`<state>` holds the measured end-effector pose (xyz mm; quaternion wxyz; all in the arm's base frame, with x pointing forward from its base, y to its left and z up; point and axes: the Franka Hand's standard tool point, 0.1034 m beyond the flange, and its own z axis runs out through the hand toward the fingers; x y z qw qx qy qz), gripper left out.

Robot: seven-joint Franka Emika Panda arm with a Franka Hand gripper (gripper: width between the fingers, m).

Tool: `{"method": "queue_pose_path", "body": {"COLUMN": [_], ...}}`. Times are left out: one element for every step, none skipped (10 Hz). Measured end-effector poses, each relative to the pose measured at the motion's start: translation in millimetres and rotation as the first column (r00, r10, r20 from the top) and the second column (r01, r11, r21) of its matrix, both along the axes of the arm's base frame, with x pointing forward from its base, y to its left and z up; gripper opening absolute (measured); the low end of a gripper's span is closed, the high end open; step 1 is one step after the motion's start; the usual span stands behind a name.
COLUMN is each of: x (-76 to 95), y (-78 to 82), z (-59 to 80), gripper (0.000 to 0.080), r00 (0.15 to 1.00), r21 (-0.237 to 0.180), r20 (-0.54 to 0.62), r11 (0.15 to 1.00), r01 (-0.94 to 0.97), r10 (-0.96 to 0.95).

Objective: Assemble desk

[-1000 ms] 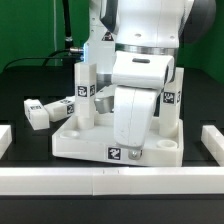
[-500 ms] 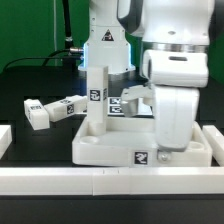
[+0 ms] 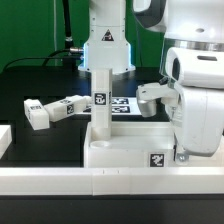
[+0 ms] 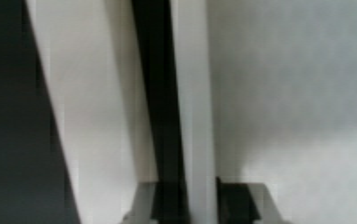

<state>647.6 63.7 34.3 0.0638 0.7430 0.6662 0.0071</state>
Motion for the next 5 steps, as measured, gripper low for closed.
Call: {"method": "queue_pose_path", "body": {"x": [5.4,8.7,12.4,16.2,18.3], "y": [2.5,1.6,-0.3,-0.8,-1.4], "z": [14.7,28.4,42.6,54.3,62.1], "gripper": [0.0169,0.0169,0.0315,0.0493,0.0493], "r00": [1.0,1.0,0.999,0.996,0.995], "r21": [-0.002,-0.004,-0.003,0.002,0.007], "r20": [0.007,0.014,0.027,0.045,0.06], "r11": [1.0,1.0,0.999,0.997,0.996], "r01": [0.019,0.026,0.047,0.071,0.084], "r10": [-0.019,-0.026,-0.047,-0.071,-0.085]}}
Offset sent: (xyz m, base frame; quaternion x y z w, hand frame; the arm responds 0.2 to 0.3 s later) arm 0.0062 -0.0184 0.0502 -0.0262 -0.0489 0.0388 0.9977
